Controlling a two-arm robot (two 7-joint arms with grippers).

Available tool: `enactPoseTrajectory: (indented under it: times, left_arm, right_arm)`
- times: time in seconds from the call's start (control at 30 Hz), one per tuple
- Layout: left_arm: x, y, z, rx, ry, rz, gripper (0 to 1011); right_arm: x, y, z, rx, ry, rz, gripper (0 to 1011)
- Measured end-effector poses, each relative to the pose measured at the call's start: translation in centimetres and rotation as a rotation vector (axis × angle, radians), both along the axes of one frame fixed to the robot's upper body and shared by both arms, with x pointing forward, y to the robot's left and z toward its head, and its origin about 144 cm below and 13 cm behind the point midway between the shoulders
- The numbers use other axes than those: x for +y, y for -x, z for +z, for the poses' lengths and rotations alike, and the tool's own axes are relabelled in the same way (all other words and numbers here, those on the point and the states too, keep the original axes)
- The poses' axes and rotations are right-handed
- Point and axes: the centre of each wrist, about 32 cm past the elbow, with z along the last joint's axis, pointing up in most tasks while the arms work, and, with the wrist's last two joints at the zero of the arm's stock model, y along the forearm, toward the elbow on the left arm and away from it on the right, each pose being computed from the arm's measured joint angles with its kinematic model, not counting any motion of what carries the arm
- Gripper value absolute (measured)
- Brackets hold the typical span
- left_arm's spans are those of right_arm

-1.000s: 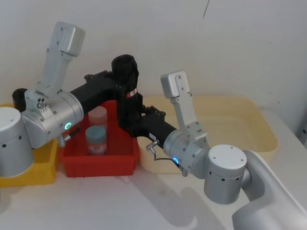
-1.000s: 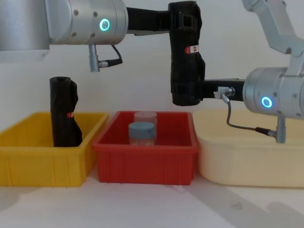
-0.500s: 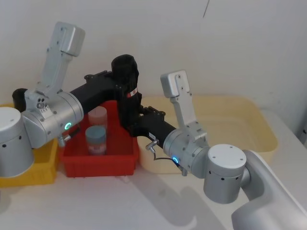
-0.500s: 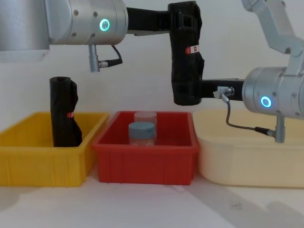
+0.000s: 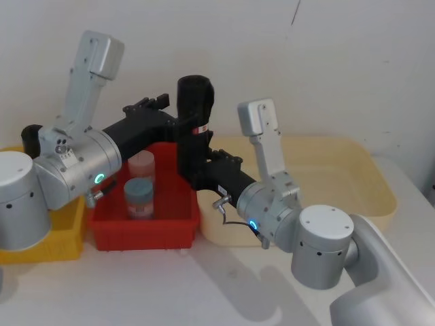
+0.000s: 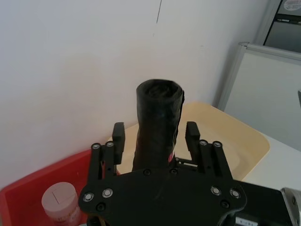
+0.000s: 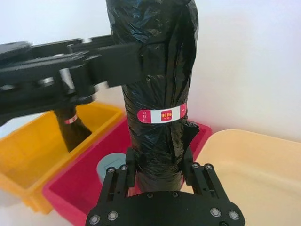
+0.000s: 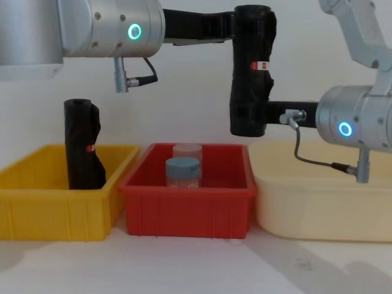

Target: Pick up the garbage bag with the one hand and transfer it to the other hand.

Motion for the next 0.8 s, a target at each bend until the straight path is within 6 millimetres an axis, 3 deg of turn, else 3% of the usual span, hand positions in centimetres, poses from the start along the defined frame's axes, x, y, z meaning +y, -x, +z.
enactPoseTrajectory:
  times: [0.33, 0.8]
  left_arm:
    - [0.9, 0.7, 0.0, 0.006, 0.008, 0.003, 1000]
    - [3.8, 1.9, -0.2, 0.03, 0.033, 0.069, 1001]
  right_arm:
    - [-0.6, -0.4, 0.3, 0.012, -0.039, -0.091, 560]
    - [-3.0, -1.5, 0.3, 0.034, -0.057, -0.248, 560]
